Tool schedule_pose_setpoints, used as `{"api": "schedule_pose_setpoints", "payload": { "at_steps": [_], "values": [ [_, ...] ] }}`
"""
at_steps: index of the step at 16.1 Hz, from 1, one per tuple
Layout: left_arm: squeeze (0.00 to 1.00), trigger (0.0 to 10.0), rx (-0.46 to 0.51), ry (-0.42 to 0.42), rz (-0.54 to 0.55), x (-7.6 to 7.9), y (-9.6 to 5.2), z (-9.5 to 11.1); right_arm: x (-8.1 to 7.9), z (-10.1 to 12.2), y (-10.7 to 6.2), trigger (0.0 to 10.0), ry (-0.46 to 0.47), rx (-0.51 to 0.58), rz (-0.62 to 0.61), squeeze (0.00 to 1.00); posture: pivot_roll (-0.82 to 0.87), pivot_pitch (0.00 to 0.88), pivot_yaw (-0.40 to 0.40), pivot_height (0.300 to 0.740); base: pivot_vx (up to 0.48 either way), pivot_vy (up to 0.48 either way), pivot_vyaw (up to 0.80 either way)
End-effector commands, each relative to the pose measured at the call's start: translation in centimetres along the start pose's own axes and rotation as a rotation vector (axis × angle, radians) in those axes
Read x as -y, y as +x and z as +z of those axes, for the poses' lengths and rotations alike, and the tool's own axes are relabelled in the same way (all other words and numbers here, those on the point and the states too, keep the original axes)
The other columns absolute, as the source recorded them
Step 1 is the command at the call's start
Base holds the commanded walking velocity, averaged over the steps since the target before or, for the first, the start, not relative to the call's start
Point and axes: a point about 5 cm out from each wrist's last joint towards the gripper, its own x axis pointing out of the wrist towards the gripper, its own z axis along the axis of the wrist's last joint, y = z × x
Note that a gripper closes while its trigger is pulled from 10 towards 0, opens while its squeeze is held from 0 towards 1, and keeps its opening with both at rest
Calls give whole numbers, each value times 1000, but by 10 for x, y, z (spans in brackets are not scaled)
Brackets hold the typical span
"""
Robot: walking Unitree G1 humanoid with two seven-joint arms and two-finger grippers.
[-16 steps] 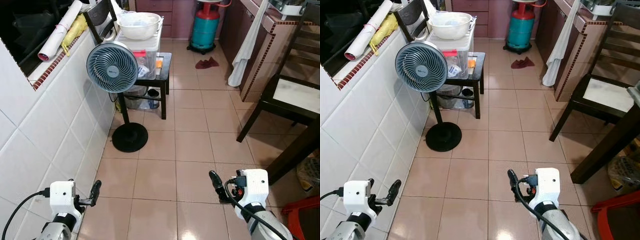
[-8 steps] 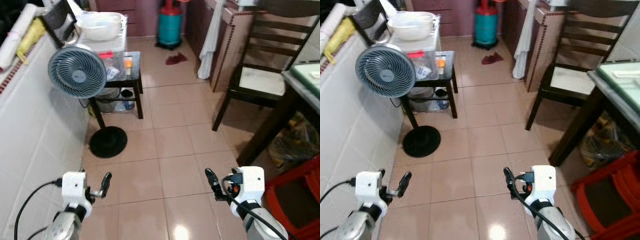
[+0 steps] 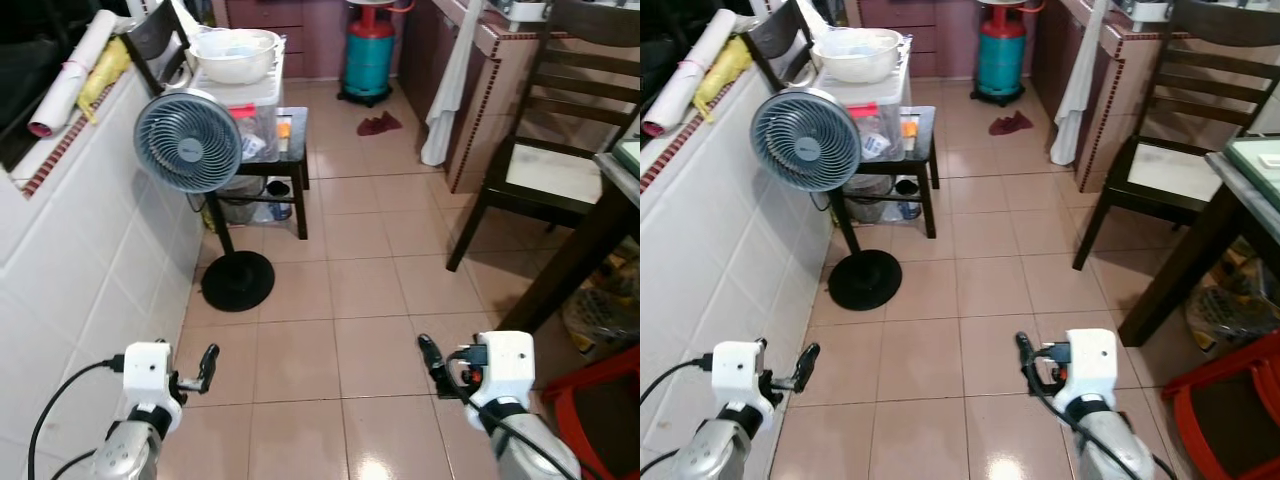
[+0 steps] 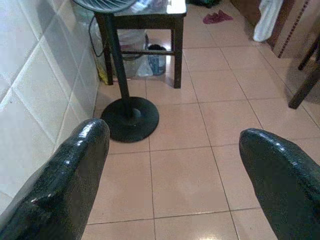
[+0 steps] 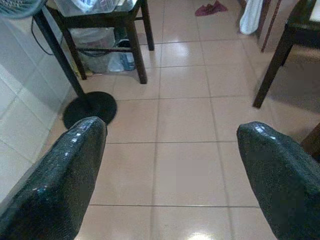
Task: Setting the table
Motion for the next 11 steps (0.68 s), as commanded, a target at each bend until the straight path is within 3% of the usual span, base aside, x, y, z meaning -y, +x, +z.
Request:
{"api": "schedule_pose_setpoints", "payload": {
  "at_steps": [1,2,4,11],
  "values": [
    [0,10000,0,-5,7,-5,0,0,-1,0,-2,10000,34,1,16,0,-168,76,53,740,0,0,0],
    [0,10000,5,-39,26,-9,4,2,-8,4,-1,10000,-8,8,53,0,-171,75,53,740,0,0,0],
    [0,10000,0,-61,22,-12,7,2,-11,1,1,10000,-1,-18,51,0,-170,73,53,740,0,0,-241],
    [0,10000,7,-68,-23,-8,3,3,-12,-1,2,10000,7,-15,62,0,-160,79,58,740,34,0,-793]
  ]
}}
